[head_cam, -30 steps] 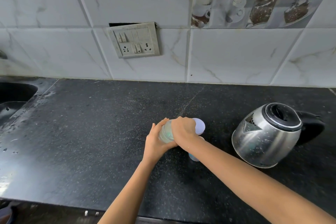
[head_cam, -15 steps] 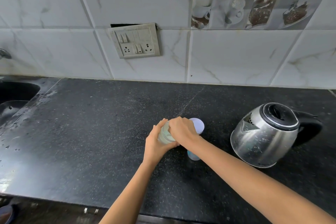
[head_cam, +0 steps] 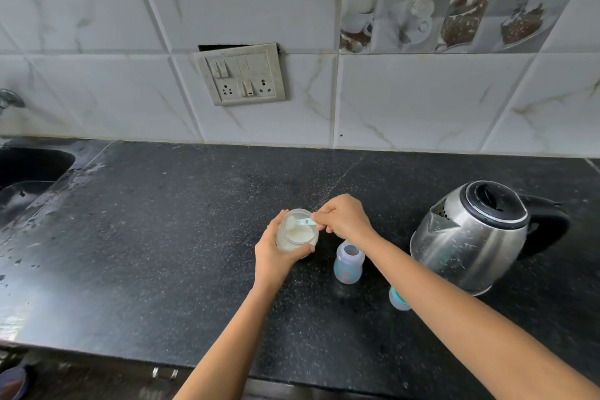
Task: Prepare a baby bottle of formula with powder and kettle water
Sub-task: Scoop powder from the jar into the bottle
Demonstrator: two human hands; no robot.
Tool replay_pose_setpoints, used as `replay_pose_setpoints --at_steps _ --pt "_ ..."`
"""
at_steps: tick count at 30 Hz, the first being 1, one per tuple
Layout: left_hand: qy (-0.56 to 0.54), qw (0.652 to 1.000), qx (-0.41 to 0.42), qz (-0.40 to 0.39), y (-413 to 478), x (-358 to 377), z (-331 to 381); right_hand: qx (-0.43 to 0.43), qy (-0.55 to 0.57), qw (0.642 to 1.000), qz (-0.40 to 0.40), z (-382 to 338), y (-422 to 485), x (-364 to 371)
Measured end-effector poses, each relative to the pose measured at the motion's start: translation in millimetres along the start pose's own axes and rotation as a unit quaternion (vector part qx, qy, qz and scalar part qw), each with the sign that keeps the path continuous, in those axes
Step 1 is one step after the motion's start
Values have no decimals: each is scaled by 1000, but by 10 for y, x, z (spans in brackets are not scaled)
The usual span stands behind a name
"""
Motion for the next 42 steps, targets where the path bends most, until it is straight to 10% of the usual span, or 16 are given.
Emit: replay_pose_setpoints --at_steps 18,42 --pt "68 998 0 -12 -45 92 80 -56 8 998 -15 -265 -119 90" --pt "75 996 4 -41 177 -64 132 128 178 973 75 183 -276 -409"
Point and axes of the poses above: each hand's wrist, its own y-axis towards the middle knuckle, its own x-axis out of the palm, z = x × y, the point moved 9 cm from there along y, towards the middle knuckle, and after that the axes turned 12 degrees about z, right-handed, at the moved point
